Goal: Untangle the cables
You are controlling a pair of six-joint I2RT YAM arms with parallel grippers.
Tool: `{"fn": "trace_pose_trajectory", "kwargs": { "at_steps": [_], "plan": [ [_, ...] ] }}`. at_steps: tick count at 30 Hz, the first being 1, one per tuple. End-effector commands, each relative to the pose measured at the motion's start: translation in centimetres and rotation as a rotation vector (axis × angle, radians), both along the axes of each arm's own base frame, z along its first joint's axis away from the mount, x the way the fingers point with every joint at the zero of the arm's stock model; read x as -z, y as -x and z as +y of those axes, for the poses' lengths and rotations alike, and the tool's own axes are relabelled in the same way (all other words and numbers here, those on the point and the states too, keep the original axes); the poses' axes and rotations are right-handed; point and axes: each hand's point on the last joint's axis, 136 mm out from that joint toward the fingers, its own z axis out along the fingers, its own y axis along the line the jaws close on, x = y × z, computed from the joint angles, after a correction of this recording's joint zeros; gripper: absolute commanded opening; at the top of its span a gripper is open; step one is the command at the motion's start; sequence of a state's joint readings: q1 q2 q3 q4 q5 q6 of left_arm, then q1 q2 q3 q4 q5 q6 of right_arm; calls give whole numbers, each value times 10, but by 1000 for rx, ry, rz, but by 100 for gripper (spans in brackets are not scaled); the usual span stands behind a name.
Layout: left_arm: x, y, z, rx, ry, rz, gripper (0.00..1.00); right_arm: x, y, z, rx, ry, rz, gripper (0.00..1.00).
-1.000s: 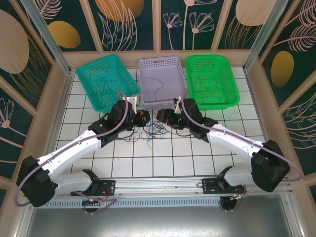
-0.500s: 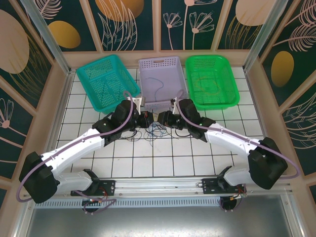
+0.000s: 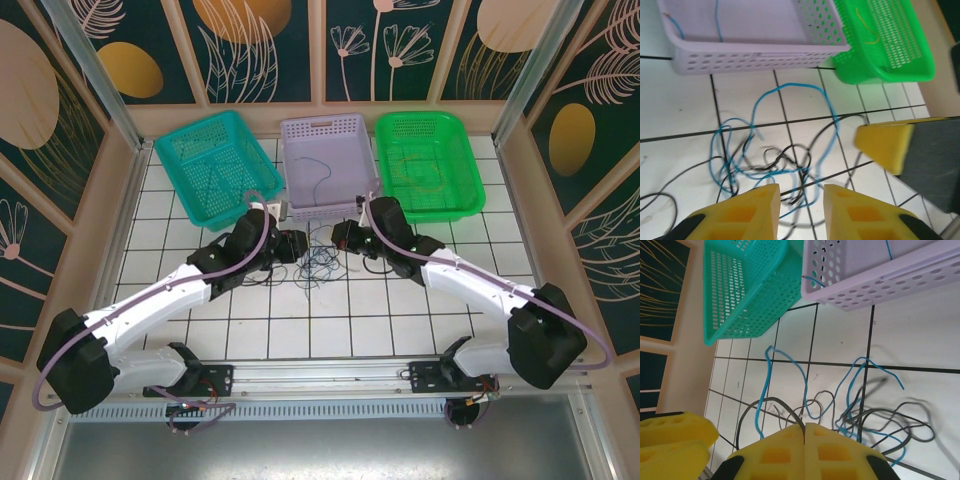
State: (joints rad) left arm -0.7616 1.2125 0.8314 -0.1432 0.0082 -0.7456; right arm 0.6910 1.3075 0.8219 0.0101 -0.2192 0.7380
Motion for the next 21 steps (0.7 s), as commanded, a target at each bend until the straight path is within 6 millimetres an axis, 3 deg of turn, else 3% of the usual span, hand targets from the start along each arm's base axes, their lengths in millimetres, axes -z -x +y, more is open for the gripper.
{"fn": "trace_pose_trajectory", "kwargs": {
  "at_steps": [1, 8, 10, 14, 21],
  "plan": [
    [12, 1, 12, -52, -33, 14, 30, -11, -2, -9, 17, 5, -33, 0],
    [10, 12, -14, 51, 110, 23, 49, -24, -6, -13, 26, 20, -52, 0],
    [9, 11, -14, 43, 114, 19, 51, -28, -8, -14, 30, 26, -59, 0],
    [8, 4, -8, -35, 120, 27, 65, -40, -10, -20, 56, 28, -81, 0],
    [21, -2, 5, -198, 197, 104, 55, -94, -13, -37, 94, -75, -146, 0]
  ]
}}
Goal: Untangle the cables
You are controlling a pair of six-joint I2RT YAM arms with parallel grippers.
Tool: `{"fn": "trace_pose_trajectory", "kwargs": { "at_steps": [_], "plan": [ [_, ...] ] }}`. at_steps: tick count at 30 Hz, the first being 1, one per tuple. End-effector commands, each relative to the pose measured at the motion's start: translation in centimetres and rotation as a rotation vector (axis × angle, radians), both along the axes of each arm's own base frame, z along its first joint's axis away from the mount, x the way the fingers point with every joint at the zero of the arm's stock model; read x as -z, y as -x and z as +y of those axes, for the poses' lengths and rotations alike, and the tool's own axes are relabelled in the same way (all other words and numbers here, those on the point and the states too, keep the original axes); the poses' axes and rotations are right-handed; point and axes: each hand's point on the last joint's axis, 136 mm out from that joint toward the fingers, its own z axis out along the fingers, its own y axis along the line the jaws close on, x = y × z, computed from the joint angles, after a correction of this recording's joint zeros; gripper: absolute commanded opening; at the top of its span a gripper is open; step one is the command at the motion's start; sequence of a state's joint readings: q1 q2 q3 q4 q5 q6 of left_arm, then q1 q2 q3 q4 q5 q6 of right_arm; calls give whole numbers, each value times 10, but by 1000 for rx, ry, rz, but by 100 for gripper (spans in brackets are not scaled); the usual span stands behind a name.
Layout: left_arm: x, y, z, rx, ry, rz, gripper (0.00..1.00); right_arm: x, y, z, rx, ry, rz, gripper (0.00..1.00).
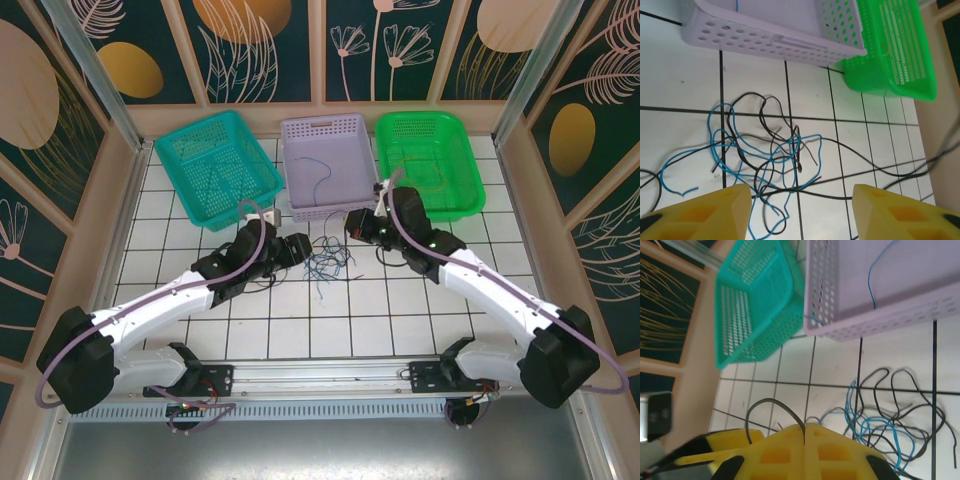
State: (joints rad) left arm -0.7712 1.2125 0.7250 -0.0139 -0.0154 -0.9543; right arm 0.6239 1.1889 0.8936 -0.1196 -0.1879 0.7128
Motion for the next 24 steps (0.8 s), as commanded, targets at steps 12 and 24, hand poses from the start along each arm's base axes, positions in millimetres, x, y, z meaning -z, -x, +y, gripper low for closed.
{"fn": "trace_pose_trajectory", "kwargs": {
  "at_steps": [12, 24],
  "plan": [
    [-40, -4, -6, -59, 175, -76, 54, -144, -9, -24, 49, -179, -219, 0],
    [-71, 9, -50, 69, 262, -158, 55, -216, -21, -42, 133, -298, -310, 0]
  ]
}}
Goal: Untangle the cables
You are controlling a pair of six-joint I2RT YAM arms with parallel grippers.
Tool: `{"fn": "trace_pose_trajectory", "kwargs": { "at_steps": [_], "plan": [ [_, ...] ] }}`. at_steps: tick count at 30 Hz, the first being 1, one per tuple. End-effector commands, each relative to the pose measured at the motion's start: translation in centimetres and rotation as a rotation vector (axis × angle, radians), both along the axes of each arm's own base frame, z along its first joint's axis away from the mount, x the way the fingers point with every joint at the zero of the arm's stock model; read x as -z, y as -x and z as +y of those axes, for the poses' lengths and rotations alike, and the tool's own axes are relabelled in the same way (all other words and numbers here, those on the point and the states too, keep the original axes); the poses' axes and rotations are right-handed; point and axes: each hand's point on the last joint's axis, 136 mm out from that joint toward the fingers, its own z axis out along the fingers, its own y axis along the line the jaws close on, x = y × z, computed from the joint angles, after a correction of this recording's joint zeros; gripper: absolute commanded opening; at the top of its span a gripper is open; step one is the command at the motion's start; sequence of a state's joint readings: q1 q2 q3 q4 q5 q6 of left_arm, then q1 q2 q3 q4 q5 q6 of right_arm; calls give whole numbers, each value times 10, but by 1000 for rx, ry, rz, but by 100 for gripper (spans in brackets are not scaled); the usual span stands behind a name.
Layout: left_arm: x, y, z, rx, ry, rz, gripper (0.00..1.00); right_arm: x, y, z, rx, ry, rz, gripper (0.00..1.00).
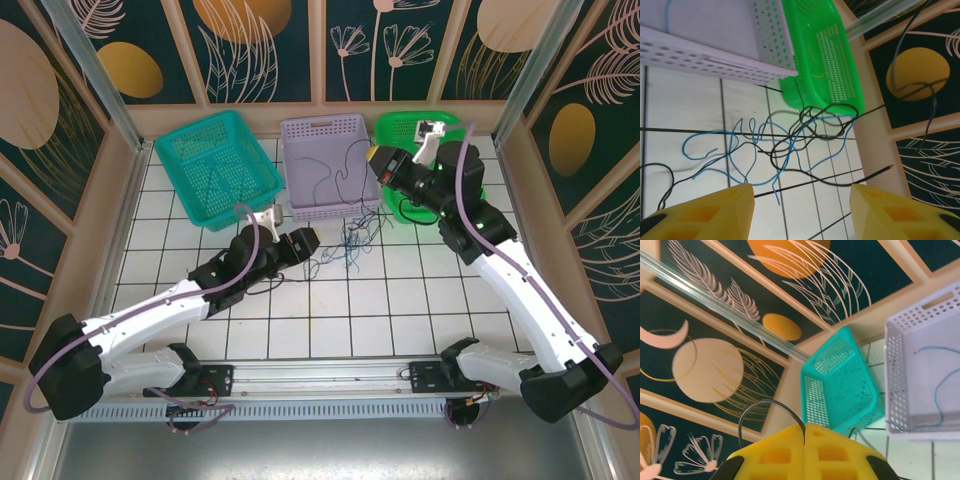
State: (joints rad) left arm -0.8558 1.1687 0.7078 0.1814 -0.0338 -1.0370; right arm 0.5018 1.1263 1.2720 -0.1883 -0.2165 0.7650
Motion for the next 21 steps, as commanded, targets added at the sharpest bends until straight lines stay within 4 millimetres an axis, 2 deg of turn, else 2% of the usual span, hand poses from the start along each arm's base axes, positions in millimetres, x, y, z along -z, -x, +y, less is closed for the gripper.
{"fn": "trace_pose_trajectory", "kwargs": {
  "at_steps": [1, 5, 7, 10, 13, 16, 19, 21],
  "plan": [
    [-18, -2, -23, 41, 61, -48, 56, -31, 0, -6, 23, -68, -36, 0],
    [-4, -8, -32, 3, 126, 20, 66, -37, 0, -5, 18, -88, -34, 0],
    [1, -11, -35, -19, 183, 53, 67, -33, -1, -4, 17, -86, -25, 0],
    [-16, -9, -52, 35, 249, -6, 61, -23, -2, -2, 6, -80, -1, 0],
    [-18, -3, -69, 80, 108, -76, 63, -10, -4, 0, 3, -73, 28, 0],
    [-2, 3, -79, 122, -69, -151, 69, 1, -3, 2, -6, -78, 61, 0],
    [23, -2, -77, 113, -217, -189, 74, 8, -1, 3, -16, -91, 88, 0],
    [24, -7, -76, 98, -278, -249, 77, 14, 1, 4, -22, -92, 111, 0]
  ]
}}
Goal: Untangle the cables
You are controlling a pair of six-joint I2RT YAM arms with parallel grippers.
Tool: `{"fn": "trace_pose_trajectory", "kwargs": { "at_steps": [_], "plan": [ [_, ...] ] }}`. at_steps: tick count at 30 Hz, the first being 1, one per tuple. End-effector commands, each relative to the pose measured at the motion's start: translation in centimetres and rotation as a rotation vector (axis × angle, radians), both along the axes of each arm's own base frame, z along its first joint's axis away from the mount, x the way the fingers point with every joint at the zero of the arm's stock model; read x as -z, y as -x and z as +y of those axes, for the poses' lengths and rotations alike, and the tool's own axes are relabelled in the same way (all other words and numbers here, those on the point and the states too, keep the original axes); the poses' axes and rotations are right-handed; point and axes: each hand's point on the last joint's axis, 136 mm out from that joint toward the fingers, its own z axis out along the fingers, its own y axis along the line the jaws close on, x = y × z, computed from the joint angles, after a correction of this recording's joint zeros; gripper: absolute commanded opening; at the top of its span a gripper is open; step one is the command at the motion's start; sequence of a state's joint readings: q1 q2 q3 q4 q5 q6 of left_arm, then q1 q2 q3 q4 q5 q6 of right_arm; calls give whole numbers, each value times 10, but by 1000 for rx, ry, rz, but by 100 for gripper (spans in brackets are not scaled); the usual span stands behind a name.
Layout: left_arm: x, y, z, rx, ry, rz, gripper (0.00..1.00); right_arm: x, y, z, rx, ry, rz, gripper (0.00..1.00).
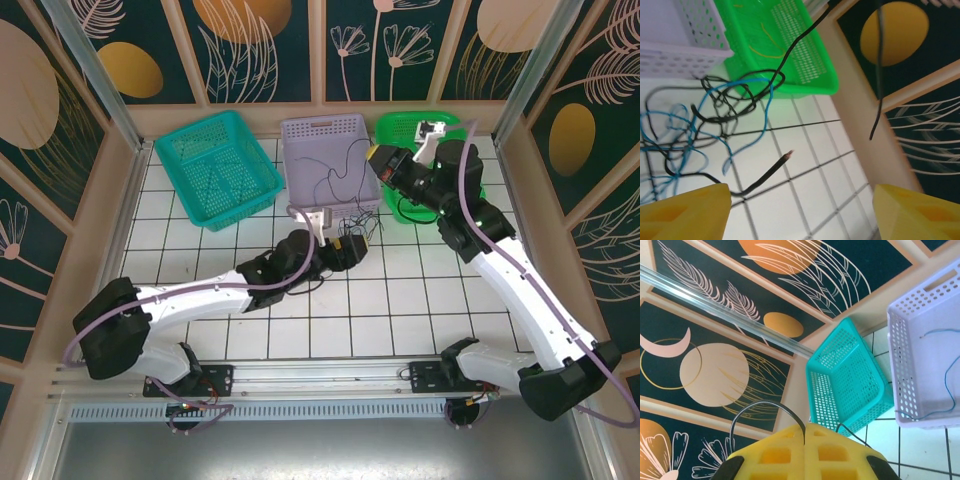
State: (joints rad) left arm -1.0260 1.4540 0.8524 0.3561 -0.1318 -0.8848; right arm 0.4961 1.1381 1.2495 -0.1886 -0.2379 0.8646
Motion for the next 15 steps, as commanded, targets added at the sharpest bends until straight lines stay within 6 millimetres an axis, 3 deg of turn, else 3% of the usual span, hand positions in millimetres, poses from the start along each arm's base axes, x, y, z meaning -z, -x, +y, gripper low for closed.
{"fn": "trace_pose_trajectory", "kwargs": {
  "at_steps": [1, 8, 15],
  "plan": [
    [14, -15, 10, -57, -204, -149, 79, 1, 6, 0, -21, -34, 22, 0],
    [3, -30, 2, -160, -480, -455, 91, 11, 15, 3, -51, -74, 80, 0],
    [-9, -60, -8, -304, -584, -540, 91, 7, 28, 8, -87, -108, 105, 0]
  ]
}}
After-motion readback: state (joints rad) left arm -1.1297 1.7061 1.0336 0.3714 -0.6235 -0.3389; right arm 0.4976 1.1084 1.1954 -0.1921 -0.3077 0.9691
